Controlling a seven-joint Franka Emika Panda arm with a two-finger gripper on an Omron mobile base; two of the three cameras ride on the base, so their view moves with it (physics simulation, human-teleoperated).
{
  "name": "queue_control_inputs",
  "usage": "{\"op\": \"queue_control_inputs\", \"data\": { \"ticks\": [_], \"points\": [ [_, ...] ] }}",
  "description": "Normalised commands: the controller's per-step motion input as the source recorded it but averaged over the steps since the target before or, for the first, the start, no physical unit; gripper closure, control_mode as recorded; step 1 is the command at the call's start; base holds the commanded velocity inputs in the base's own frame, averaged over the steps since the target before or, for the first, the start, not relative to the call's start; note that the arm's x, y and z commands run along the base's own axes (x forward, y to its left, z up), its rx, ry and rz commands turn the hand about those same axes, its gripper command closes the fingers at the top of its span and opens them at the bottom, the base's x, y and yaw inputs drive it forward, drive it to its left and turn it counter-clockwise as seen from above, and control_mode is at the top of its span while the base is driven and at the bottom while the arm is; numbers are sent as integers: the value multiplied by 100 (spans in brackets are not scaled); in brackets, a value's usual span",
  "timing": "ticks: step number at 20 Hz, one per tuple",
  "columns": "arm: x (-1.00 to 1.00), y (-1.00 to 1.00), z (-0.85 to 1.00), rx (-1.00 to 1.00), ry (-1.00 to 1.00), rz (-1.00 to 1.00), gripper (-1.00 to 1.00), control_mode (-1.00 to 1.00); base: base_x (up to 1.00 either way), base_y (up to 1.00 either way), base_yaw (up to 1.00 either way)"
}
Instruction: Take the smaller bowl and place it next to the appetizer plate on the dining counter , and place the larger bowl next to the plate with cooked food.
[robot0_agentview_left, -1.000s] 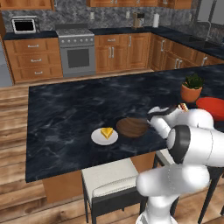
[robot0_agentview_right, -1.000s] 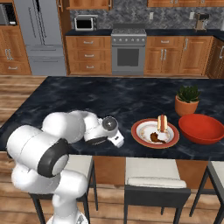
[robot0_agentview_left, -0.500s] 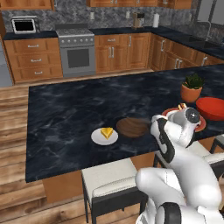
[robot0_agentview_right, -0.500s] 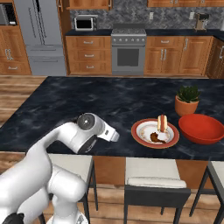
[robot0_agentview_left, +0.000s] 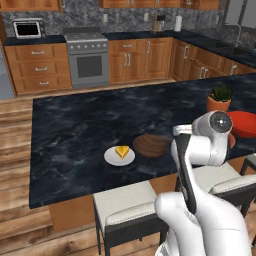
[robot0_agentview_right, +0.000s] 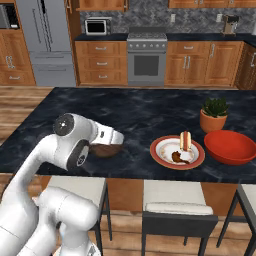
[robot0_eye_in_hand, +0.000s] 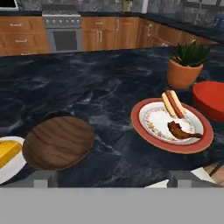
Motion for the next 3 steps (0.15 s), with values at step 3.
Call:
{"op": "queue_control_inputs", "data": {
  "ticks": [3],
  "points": [
    [-71,83,100,-28,-1,5,-100,-100,0,0,0]
  ]
}}
